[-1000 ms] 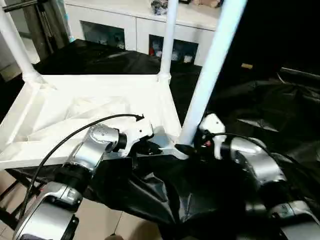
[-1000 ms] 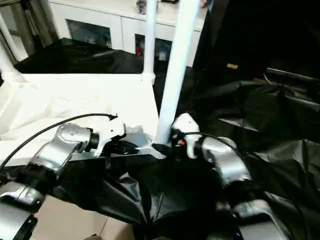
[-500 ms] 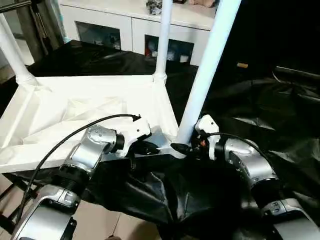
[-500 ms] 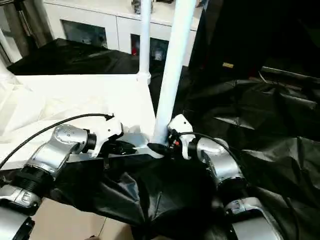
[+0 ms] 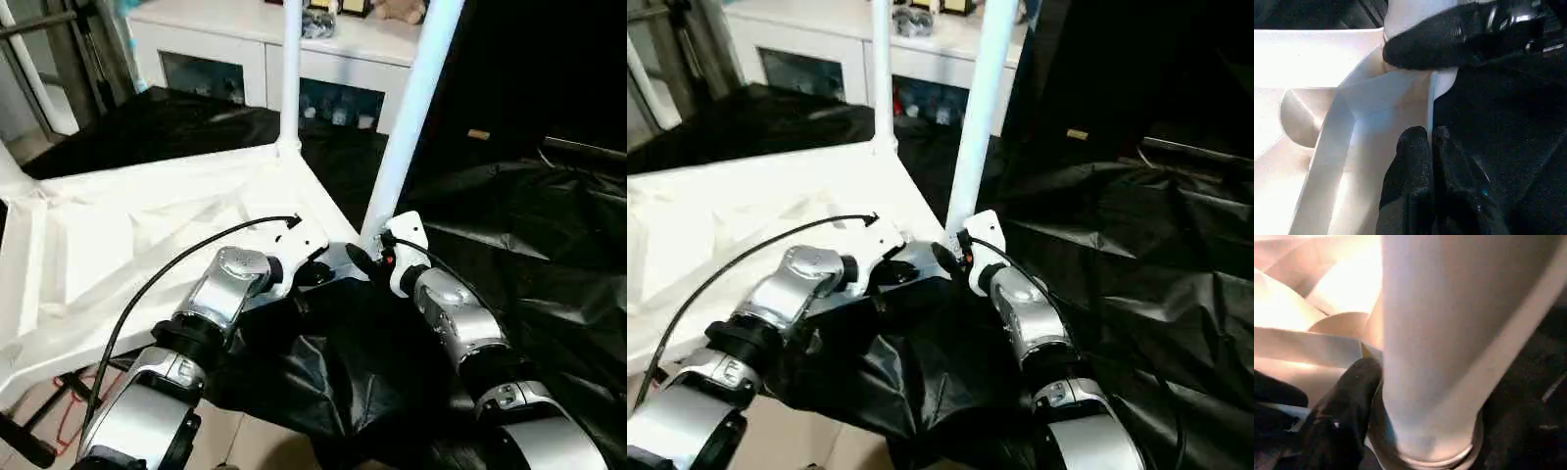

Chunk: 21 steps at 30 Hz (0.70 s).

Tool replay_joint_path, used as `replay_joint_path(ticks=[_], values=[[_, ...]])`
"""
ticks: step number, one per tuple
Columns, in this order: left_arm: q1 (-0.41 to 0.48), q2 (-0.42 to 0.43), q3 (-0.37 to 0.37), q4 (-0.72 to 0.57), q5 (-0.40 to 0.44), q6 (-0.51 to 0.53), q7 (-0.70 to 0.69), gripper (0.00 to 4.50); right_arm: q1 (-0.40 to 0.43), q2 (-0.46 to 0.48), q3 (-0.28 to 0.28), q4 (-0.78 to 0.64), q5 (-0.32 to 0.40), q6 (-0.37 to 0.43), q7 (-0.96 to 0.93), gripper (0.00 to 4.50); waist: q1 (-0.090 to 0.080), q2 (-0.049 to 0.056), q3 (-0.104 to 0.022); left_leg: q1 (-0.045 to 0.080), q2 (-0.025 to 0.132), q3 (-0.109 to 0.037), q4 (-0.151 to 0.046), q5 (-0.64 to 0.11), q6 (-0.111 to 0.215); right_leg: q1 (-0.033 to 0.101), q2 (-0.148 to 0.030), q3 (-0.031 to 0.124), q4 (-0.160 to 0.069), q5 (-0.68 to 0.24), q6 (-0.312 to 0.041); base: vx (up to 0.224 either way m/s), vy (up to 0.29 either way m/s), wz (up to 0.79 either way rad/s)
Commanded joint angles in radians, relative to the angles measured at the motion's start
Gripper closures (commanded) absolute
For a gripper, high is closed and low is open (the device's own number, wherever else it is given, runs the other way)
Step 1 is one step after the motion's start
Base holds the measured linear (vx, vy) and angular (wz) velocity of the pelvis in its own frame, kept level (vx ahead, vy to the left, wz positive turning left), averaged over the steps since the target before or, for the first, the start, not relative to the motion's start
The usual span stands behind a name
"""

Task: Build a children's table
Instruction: Rotate leg to tighten

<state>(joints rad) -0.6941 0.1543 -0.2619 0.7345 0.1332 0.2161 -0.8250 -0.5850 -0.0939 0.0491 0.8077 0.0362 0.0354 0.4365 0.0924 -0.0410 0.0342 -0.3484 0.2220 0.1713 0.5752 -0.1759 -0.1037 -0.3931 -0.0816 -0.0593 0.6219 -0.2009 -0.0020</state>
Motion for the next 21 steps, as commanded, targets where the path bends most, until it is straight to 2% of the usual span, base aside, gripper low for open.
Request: replay_joint_path(ticks=[1, 2, 5, 7, 11, 12, 13, 15, 16, 19, 20, 21], values=[[0.019, -0.034, -0.022, 0.014, -0.025, -0.029, -0.017, 4.5, 0.007, 0.031, 0.062, 0.031, -0.011, 0.005, 0.045, 0.95, 0.002, -0.002, -0.042, -0.002, 0.004, 0.0, -0.077, -0.295, 0.003, 0.033, -0.055, 0.039, -0.099, -0.339, -0.137, 0.0, 0.0, 0.0], [0.025, -0.021, -0.022, 0.004, -0.032, -0.048, -0.044, 4.5, 0.004, 0.02, 0.056, 0.031, -0.005, -0.008, 0.056, 0.77, 0.002, -0.003, -0.043, -0.003, 0.005, 0.0, -0.077, -0.289, 0.005, 0.033, -0.055, 0.038, -0.097, -0.323, -0.14, 0.0, 0.0, 0.0], [0.035, 0.006, -0.013, -0.008, -0.043, -0.055, -0.085, 4.5, 0.001, -0.008, 0.047, 0.018, 0.012, -0.026, 0.129, 0.77, 0.001, -0.004, -0.046, -0.006, 0.006, 0.003, -0.074, -0.257, 0.015, 0.038, -0.052, 0.038, -0.087, -0.232, -0.166, 0.0, 0.0, 0.0], [0.05, 0.041, -0.009, -0.025, -0.063, -0.092, -0.161, 4.5, 0.005, -0.05, 0.063, -0.001, 0.015, -0.056, 0.234, 0.77, 0.005, -0.006, -0.05, -0.006, 0.006, 0.005, -0.071, -0.224, 0.031, 0.043, -0.055, 0.037, -0.084, -0.182, -0.181, 0.0, 0.0, 0.0], [0.067, 0.082, -0.016, -0.048, -0.083, -0.122, -0.255, 4.5, 0.019, -0.096, 0.083, -0.039, 0.033, -0.076, 0.393, 0.77, 0.006, -0.01, -0.055, -0.008, 0.005, 0.01, -0.063, -0.134, 0.068, 0.05, -0.051, 0.036, -0.067, -0.025, -0.222, 0.0, 0.0, 0.0], [0.08, 0.113, -0.025, -0.068, -0.095, -0.131, -0.33, 4.5, 0.03, -0.127, 0.098, -0.065, 0.054, -0.081, 0.51, 0.77, 0.007, -0.011, -0.058, -0.01, 0.004, 0.01, -0.059, -0.101, 0.097, 0.055, -0.051, 0.035, -0.058, 0.042, -0.24, 0.0, 0.0, 0.0], [0.084, 0.129, -0.031, -0.076, -0.099, -0.137, -0.364, 4.5, 0.035, -0.144, 0.107, -0.076, 0.062, -0.09, 0.564, 0.77, 0.006, -0.012, -0.056, -0.012, 0.005, 0.012, -0.058, -0.096, 0.107, 0.054, -0.05, 0.036, -0.058, 0.053, -0.245, 0.0, 0.0, 0.0], [0.083, 0.159, -0.042, -0.079, -0.098, -0.14, -0.409, 4.5, 0.043, -0.177, 0.125, -0.099, 0.083, -0.079, 0.68, 0.77, 0.011, -0.007, -0.056, -0.007, 0.009, 0.015, -0.056, -0.1, 0.115, 0.05, -0.048, 0.033, -0.056, 0.057, -0.258, 0.0, 0.0, 0.0], [0.082, 0.167, -0.045, -0.079, -0.101, -0.147, -0.427, 4.5, 0.044, -0.188, 0.132, -0.101, 0.086, -0.074, 0.713, 0.77, 0.014, -0.011, -0.054, -0.007, 0.01, 0.016, -0.056, -0.105, 0.116, 0.05, -0.047, 0.032, -0.056, 0.053, -0.264, 0.0, 0.0, 0.0], [0.085, 0.186, -0.053, -0.089, -0.114, -0.166, -0.487, 4.5, 0.046, -0.212, 0.146, -0.113, 0.105, -0.056, 0.803, 0.77, 0.021, -0.01, -0.05, -0.004, 0.015, 0.015, -0.061, -0.147, 0.093, 0.047, -0.051, 0.032, -0.061, -0.024, -0.259, 0.0, 0.0, 0.0], [0.087, 0.191, -0.055, -0.095, -0.118, -0.163, -0.505, 4.5, 0.046, -0.214, 0.144, -0.118, 0.114, -0.043, 0.828, 1.02, 0.024, -0.011, -0.049, -0.002, 0.015, 0.016, -0.062, -0.165, 0.079, 0.046, -0.051, 0.034, -0.064, -0.057, -0.252, 0.0, 0.0, 0.0], [0.088, 0.195, -0.057, -0.099, -0.122, -0.163, -0.523, 4.5, 0.046, -0.216, 0.142, -0.122, 0.122, -0.029, 0.848, 1.02, 0.026, -0.011, -0.049, -0.003, 0.015, 0.015, -0.062, -0.165, 0.076, 0.046, -0.053, 0.034, -0.064, -0.064, -0.25, 0.0, 0.0, 0.0]])
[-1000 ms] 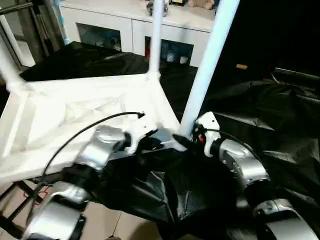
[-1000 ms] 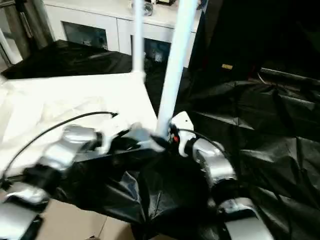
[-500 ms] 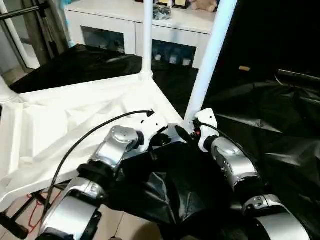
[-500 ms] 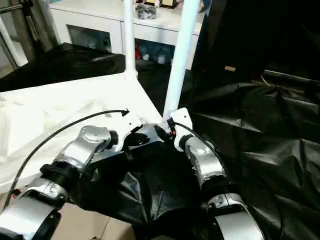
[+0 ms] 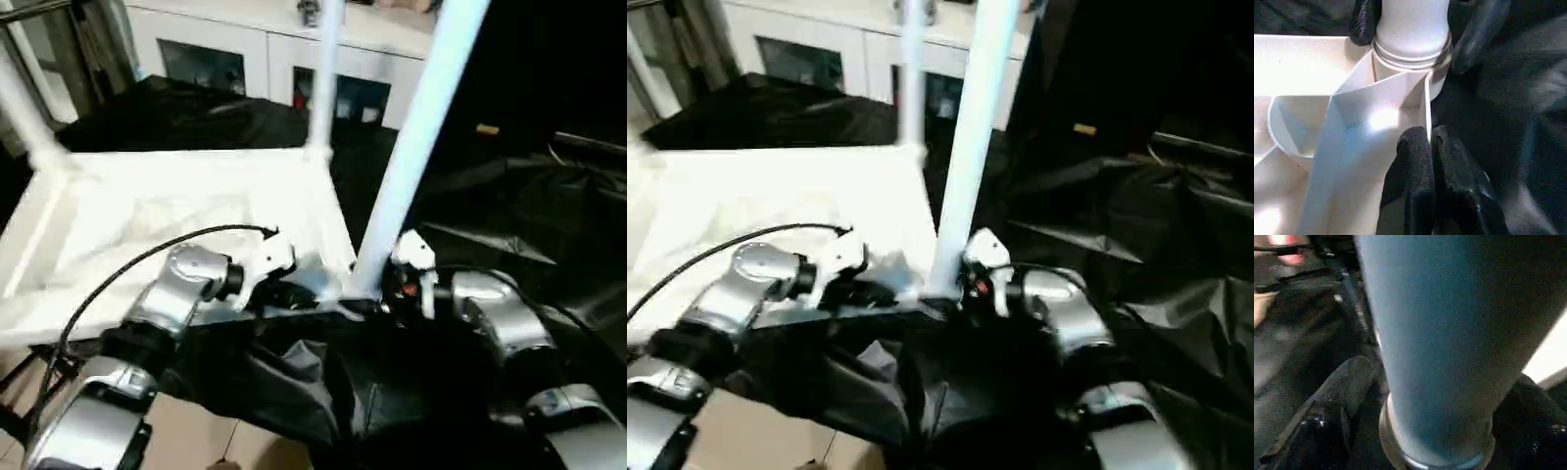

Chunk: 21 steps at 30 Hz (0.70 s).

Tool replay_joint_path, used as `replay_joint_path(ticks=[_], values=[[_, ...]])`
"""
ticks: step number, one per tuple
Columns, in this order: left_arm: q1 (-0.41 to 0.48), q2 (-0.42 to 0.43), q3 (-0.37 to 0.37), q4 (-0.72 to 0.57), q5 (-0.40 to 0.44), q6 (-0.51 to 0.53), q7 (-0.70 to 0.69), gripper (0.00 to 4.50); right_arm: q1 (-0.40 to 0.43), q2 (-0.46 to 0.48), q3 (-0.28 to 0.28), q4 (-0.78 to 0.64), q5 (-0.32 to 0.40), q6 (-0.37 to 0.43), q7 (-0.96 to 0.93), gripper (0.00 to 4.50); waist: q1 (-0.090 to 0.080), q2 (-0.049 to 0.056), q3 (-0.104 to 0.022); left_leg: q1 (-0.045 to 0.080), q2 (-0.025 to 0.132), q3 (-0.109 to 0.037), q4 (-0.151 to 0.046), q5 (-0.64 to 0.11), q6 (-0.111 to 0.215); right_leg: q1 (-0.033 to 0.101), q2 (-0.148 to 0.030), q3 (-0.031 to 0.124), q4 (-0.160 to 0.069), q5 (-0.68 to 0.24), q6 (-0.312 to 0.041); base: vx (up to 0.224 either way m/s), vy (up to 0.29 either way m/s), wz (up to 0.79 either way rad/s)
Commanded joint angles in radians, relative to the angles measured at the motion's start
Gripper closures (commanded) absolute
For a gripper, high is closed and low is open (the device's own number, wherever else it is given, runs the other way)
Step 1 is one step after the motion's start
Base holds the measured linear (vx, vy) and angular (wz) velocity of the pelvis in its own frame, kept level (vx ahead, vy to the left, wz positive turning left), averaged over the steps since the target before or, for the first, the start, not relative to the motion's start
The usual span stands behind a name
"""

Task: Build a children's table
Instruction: Rotate leg to tighten

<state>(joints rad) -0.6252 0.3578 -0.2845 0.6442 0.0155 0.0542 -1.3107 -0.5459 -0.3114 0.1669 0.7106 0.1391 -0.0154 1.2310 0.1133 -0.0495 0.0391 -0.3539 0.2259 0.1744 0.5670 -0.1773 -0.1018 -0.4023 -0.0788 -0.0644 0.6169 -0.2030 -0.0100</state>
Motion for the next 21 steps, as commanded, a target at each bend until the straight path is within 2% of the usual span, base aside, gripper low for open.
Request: replay_joint_path(ticks=[1, 2, 3, 5, 9, 11, 12, 15, 17, 18, 20, 21], values=[[0.019, -0.009, -0.034, -0.009, -0.005, -0.001, -0.038, 4.5, 0.007, 0.002, 0.024, -0.025, 0.02, 0.022, 0.054, 1.02, 0.005, -0.002, -0.053, 0.003, 0.011, 0.012, -0.054, -0.163, 0.074, 0.055, -0.056, 0.039, -0.059, -0.062, -0.242, 0.0, 0.0, 0.0], [0.023, -0.003, -0.035, -0.018, -0.012, 0.0, -0.062, 4.5, 0.006, 0.0, 0.023, -0.031, 0.03, 0.036, 0.077, 1.02, 0.005, -0.003, -0.053, 0.003, 0.012, 0.011, -0.056, -0.16, 0.063, 0.055, -0.056, 0.039, -0.059, -0.07, -0.24, 0.0, 0.0, 0.0], [0.023, -0.002, -0.036, -0.019, -0.013, 0.0, -0.065, 4.5, 0.007, -0.001, 0.023, -0.032, 0.032, 0.038, 0.082, 1.24, 0.006, -0.004, -0.053, 0.002, 0.012, 0.011, -0.055, -0.157, 0.06, 0.056, -0.056, 0.039, -0.058, -0.066, -0.241, 0.0, 0.0, 0.0], [0.025, 0.002, -0.037, -0.023, -0.019, -0.002, -0.077, 4.5, 0.008, -0.002, 0.025, -0.035, 0.037, 0.046, 0.097, 1.36, 0.008, -0.004, -0.054, 0.003, 0.011, 0.011, -0.055, -0.15, 0.057, 0.055, -0.056, 0.039, -0.057, -0.06, -0.241, 0.0, 0.0, 0.0], [0.016, -0.002, -0.031, -0.002, -0.018, -0.011, -0.07, 4.5, 0.02, 0.003, 0.036, -0.047, 0.035, 0.064, 0.114, 1.6, 0.01, -0.005, -0.055, 0.003, 0.009, 0.011, -0.053, -0.128, 0.058, 0.056, -0.054, 0.039, -0.053, -0.025, -0.246, 0.0, 0.0, 0.0], [0.014, -0.003, -0.029, 0.002, -0.016, -0.01, -0.063, 4.5, 0.022, 0.005, 0.035, -0.05, 0.037, 0.069, 0.116, 1.86, 0.012, -0.006, -0.055, 0.004, 0.009, 0.011, -0.053, -0.13, 0.057, 0.056, -0.055, 0.039, -0.053, -0.028, -0.245, 0.0, 0.0, 0.0], [0.012, -0.005, -0.027, 0.007, -0.013, -0.008, -0.056, 4.5, 0.03, 0.009, 0.036, -0.059, 0.038, 0.077, 0.114, 1.86, 0.012, -0.002, -0.055, 0.004, 0.009, 0.011, -0.053, -0.13, 0.055, 0.056, -0.054, 0.039, -0.054, -0.025, -0.245, 0.0, 0.0, 0.0], [0.011, -0.006, -0.022, 0.01, -0.009, -0.001, -0.038, 4.5, 0.039, 0.017, 0.031, -0.066, 0.038, 0.086, 0.092, 2.03, 0.015, -0.004, -0.054, 0.004, 0.009, 0.011, -0.054, -0.137, 0.051, 0.056, -0.055, 0.04, -0.054, -0.036, -0.241, 0.0, 0.0, 0.0], [0.009, -0.013, -0.017, 0.014, -0.003, 0.015, -0.007, 4.5, 0.043, 0.029, 0.017, -0.064, 0.041, 0.091, 0.057, 2.06, 0.015, -0.004, -0.051, 0.005, 0.009, 0.01, -0.057, -0.158, 0.04, 0.054, -0.056, 0.04, -0.059, -0.078, -0.231, 0.0, 0.0, 0.0], [-0.002, -0.04, -0.001, 0.037, 0.013, 0.033, 0.087, 4.5, 0.04, 0.061, -0.02, -0.034, 0.033, 0.08, -0.061, 2.07, 0.013, -0.004, -0.05, 0.006, 0.009, 0.01, -0.059, -0.174, 0.032, 0.053, -0.057, 0.041, -0.063, -0.112, -0.221, 0.0, 0.0, 0.0], [-0.013, -0.062, 0.008, 0.058, 0.029, 0.04, 0.156, 4.5, 0.037, 0.084, -0.043, -0.009, 0.022, 0.066, -0.149, 2.13, 0.007, -0.007, -0.043, 0.008, 0.006, 0.007, -0.064, -0.229, 0.009, 0.047, -0.059, 0.043, -0.078, -0.23, -0.194, 0.0, 0.0, 0.0], [-0.021, -0.077, 0.01, 0.075, 0.04, 0.044, 0.199, 4.5, 0.034, 0.101, -0.057, 0.007, 0.012, 0.063, -0.218, 2.15, 0.009, -0.003, -0.043, 0.011, 0.006, 0.006, -0.064, -0.243, 0.002, 0.047, -0.062, 0.043, -0.08, -0.269, -0.183, 0.0, 0.0, 0.0]])
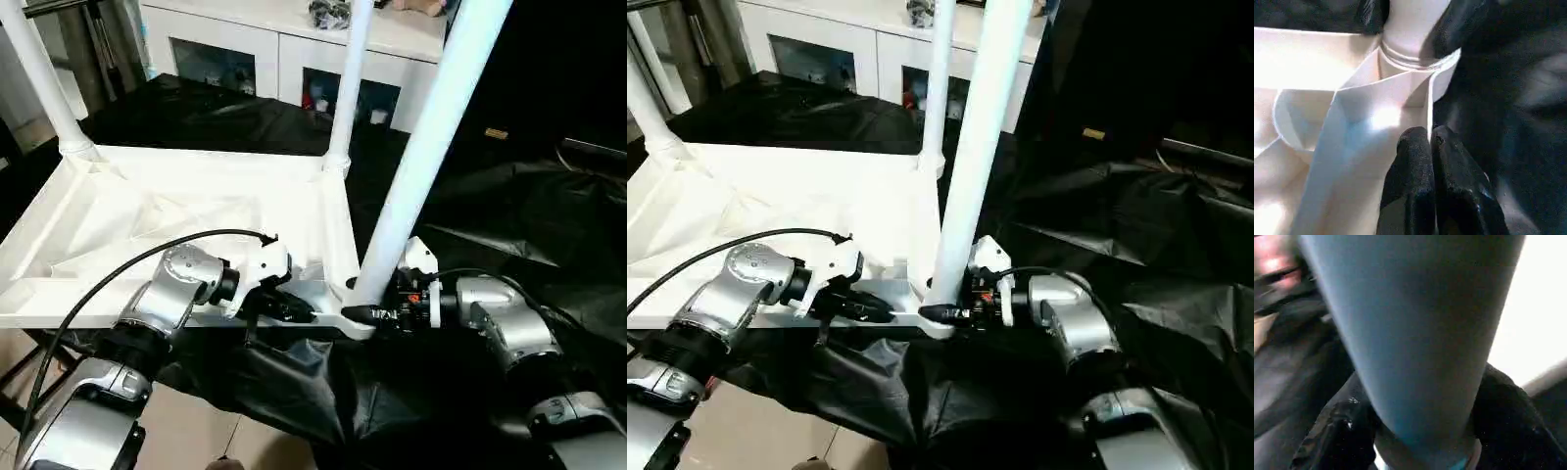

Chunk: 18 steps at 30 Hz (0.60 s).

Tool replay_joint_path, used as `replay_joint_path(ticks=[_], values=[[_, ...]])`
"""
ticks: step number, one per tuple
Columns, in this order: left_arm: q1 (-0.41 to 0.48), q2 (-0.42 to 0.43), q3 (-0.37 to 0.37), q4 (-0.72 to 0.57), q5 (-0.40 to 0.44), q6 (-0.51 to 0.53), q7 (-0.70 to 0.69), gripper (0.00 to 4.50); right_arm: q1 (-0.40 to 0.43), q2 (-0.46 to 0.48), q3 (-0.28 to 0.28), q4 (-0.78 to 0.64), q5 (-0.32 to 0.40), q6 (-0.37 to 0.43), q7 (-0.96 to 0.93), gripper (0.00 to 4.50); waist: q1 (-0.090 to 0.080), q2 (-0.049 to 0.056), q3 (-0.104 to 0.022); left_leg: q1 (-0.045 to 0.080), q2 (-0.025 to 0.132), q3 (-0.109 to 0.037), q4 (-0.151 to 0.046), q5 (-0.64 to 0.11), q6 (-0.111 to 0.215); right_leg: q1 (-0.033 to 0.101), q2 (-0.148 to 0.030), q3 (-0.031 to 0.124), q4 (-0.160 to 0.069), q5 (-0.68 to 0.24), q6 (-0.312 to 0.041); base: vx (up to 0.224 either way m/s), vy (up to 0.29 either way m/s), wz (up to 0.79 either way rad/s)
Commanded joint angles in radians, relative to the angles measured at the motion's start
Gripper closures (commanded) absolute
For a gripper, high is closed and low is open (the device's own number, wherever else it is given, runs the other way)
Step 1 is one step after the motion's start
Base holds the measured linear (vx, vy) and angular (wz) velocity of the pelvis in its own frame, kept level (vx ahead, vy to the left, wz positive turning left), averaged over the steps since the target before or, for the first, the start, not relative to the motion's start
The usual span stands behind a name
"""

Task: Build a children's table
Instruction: Rotate leg to tighten

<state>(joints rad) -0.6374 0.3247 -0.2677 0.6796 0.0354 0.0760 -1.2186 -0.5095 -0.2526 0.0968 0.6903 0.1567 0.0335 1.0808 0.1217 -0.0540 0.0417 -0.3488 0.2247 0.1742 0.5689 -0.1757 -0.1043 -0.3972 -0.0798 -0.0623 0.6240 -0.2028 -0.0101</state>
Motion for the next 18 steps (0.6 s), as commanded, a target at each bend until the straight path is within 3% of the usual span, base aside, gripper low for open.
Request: replay_joint_path(ticks=[1, 4, 6, 8, 10, 11, 18], values=[[-0.017, -0.06, -0.005, 0.054, 0.031, 0.027, 0.151, 4.5, -0.006, 0.059, 0.001, 0.044, -0.013, 0.023, -0.13, 2.19, -0.001, 0.001, -0.046, 0.008, 0.007, 0.004, -0.068, -0.26, -0.004, 0.039, -0.064, 0.042, -0.095, -0.326, -0.162, 0.0, 0.0, 0.0], [-0.052, -0.134, 0.007, 0.108, 0.052, 0.041, 0.307, 4.5, -0.011, 0.115, -0.011, 0.086, -0.05, 0.027, -0.305, 2.35, -0.011, 0.006, -0.045, 0.008, 0.008, -0.001, -0.073, -0.286, -0.022, 0.036, -0.06, 0.042, -0.099, -0.361, -0.137, 0.0, 0.0, 0.0], [-0.063, -0.16, 0.01, 0.122, 0.053, 0.044, 0.343, 4.5, -0.013, 0.136, -0.01, 0.097, -0.064, 0.028, -0.36, 2.42, -0.013, 0.002, -0.045, 0.006, 0.006, -0.001, -0.074, -0.284, -0.026, 0.036, -0.058, 0.041, -0.1, -0.36, -0.134, 0.0, 0.0, 0.0], [-0.081, -0.207, 0.01, 0.139, 0.05, 0.044, 0.385, 4.5, -0.032, 0.177, -0.022, 0.12, -0.083, 0.043, -0.484, 2.5, -0.012, 0.006, -0.046, 0.006, 0.004, -0.001, -0.073, -0.288, -0.019, 0.034, -0.059, 0.043, -0.103, -0.364, -0.127, 0.0, 0.0, 0.0], [-0.083, -0.214, 0.009, 0.14, 0.05, 0.045, 0.386, 4.5, -0.035, 0.184, -0.023, 0.121, -0.079, 0.04, -0.483, 2.5, -0.012, 0.004, -0.047, 0.007, 0.004, -0.002, -0.073, -0.297, -0.016, 0.035, -0.058, 0.042, -0.104, -0.36, -0.126, 0.0, 0.0, 0.0], [-0.087, -0.225, 0.006, 0.141, 0.053, 0.045, 0.383, 4.5, -0.036, 0.192, -0.023, 0.117, -0.078, 0.034, -0.474, 2.18, -0.011, 0.008, -0.048, 0.005, 0.004, -0.003, -0.073, -0.295, -0.01, 0.037, -0.058, 0.042, -0.102, -0.344, -0.128, 0.0, 0.0, 0.0], [-0.081, -0.206, 0.004, 0.143, 0.053, 0.011, 0.33, 4.5, -0.052, 0.173, -0.029, 0.115, -0.081, 0.021, -0.454, 1.4, -0.013, 0.011, -0.051, 0.003, 0.006, -0.002, -0.075, -0.291, 0.0, 0.04, -0.057, 0.041, -0.1, -0.285, -0.146, 0.0, 0.0, 0.0]])
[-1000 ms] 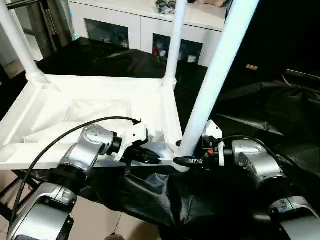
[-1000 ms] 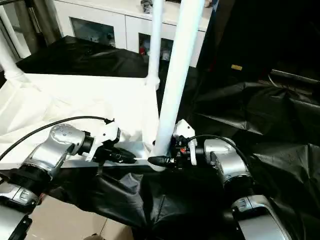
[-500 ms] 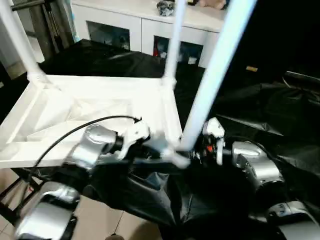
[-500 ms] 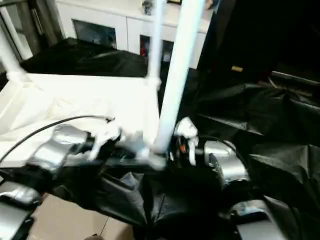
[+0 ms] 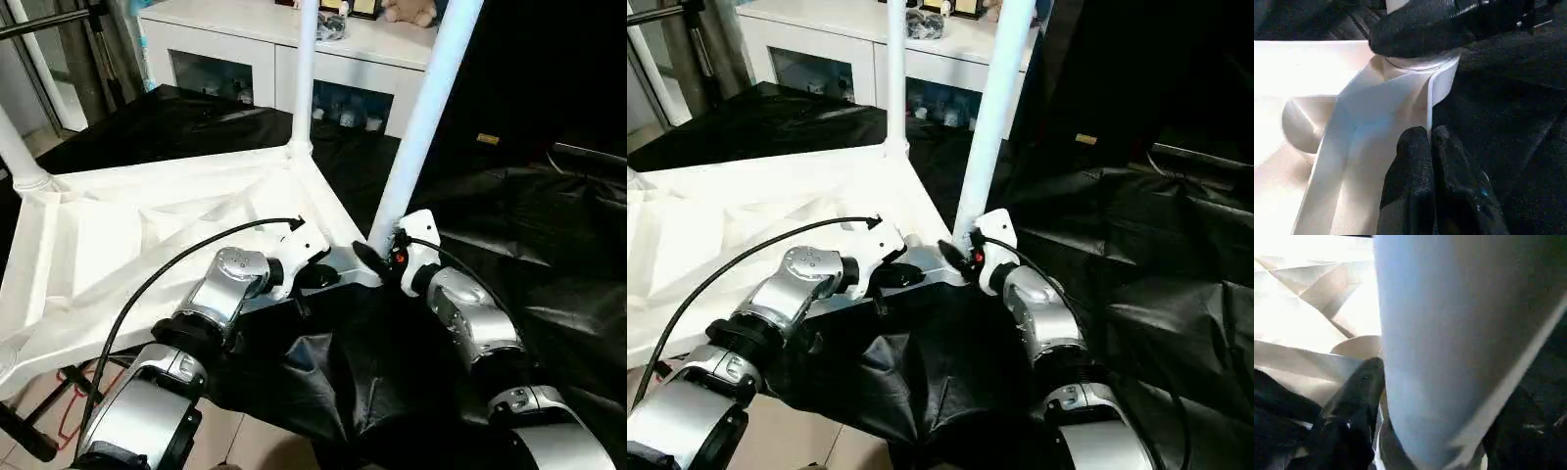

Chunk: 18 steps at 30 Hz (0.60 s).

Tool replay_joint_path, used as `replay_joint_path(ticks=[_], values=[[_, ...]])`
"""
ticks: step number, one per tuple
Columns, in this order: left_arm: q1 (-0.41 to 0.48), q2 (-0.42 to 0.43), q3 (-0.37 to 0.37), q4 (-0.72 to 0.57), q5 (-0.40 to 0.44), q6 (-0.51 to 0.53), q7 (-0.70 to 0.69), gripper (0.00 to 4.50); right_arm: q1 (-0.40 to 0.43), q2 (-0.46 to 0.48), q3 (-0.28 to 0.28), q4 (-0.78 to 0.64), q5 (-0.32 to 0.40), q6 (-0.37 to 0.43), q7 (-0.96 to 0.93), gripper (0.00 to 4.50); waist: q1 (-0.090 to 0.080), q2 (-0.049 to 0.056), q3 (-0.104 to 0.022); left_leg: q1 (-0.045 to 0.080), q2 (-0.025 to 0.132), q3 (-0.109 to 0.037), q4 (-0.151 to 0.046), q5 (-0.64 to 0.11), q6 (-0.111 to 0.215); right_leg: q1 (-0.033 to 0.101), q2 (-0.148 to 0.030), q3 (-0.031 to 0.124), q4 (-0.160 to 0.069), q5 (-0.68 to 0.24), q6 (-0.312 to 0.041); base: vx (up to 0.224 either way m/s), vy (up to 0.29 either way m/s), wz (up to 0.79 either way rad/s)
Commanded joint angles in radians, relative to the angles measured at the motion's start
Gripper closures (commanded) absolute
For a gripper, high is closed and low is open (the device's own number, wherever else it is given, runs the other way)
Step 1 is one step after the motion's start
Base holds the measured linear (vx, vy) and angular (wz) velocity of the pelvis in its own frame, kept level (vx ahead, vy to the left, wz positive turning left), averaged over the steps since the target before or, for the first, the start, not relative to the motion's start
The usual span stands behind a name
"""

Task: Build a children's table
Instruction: Rotate leg to tighten

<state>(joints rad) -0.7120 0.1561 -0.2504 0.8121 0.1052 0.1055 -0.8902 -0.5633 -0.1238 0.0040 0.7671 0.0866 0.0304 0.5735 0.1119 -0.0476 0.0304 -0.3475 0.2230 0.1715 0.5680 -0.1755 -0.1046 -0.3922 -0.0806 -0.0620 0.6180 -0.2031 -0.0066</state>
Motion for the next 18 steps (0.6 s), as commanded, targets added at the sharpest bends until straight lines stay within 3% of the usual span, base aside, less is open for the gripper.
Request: replay_joint_path(ticks=[1, 5, 8, 12, 16, 18], values=[[-0.002, -0.03, -0.012, 0.005, -0.022, -0.017, -0.016, 4.5, 0.001, 0.035, 0.066, 0.031, -0.008, 0.024, 0.075, 1.4, -0.003, 0.006, -0.04, 0.001, 0.008, 0.001, -0.075, -0.289, 0.001, 0.036, -0.056, 0.04, -0.093, -0.279, -0.151, 0.0, 0.0, 0.0], [0.035, 0.029, -0.022, -0.048, -0.05, -0.043, -0.162, 4.5, 0.023, -0.045, 0.114, -0.023, 0.005, -0.016, 0.308, 1.4, -0.002, -0.001, -0.043, -0.002, 0.009, 0.004, -0.071, -0.268, 0.023, 0.041, -0.057, 0.04, -0.09, -0.231, -0.163, 0.0, 0.0, 0.0], [0.056, 0.066, -0.029, -0.086, -0.077, -0.046, -0.266, 4.5, 0.039, -0.09, 0.134, -0.065, 0.037, -0.012, 0.457, 1.4, 0.001, -0.005, -0.047, -0.007, 0.009, 0.006, -0.066, -0.196, 0.049, 0.048, -0.056, 0.04, -0.077, -0.121, -0.193, 0.0, 0.0, 0.0], [0.07, 0.104, -0.048, -0.109, -0.082, -0.052, -0.348, 4.5, 0.05, -0.132, 0.155, -0.102, 0.067, 0.014, 0.588, 1.4, 0.01, -0.001, -0.051, -0.006, 0.011, 0.013, -0.054, -0.099, 0.093, 0.05, -0.048, 0.037, -0.054, 0.068, -0.247, 0.0, 0.0, 0.0], [0.084, 0.149, -0.066, -0.127, -0.086, -0.054, -0.44, 4.5, 0.047, -0.176, 0.17, -0.117, 0.086, 0.058, 0.717, 1.55, 0.011, -0.004, -0.049, -0.004, 0.013, 0.014, -0.057, -0.129, 0.087, 0.049, -0.051, 0.034, -0.059, 0.011, -0.252, 0.0, 0.0, 0.0], [0.085, 0.167, -0.067, -0.131, -0.087, -0.058, -0.473, 4.5, 0.043, -0.188, 0.175, -0.121, 0.088, 0.072, 0.762, 1.85, 0.012, -0.004, -0.044, -0.001, 0.014, 0.014, -0.061, -0.177, 0.069, 0.046, -0.054, 0.035, -0.067, -0.082, -0.239, 0.0, 0.0, 0.0]])
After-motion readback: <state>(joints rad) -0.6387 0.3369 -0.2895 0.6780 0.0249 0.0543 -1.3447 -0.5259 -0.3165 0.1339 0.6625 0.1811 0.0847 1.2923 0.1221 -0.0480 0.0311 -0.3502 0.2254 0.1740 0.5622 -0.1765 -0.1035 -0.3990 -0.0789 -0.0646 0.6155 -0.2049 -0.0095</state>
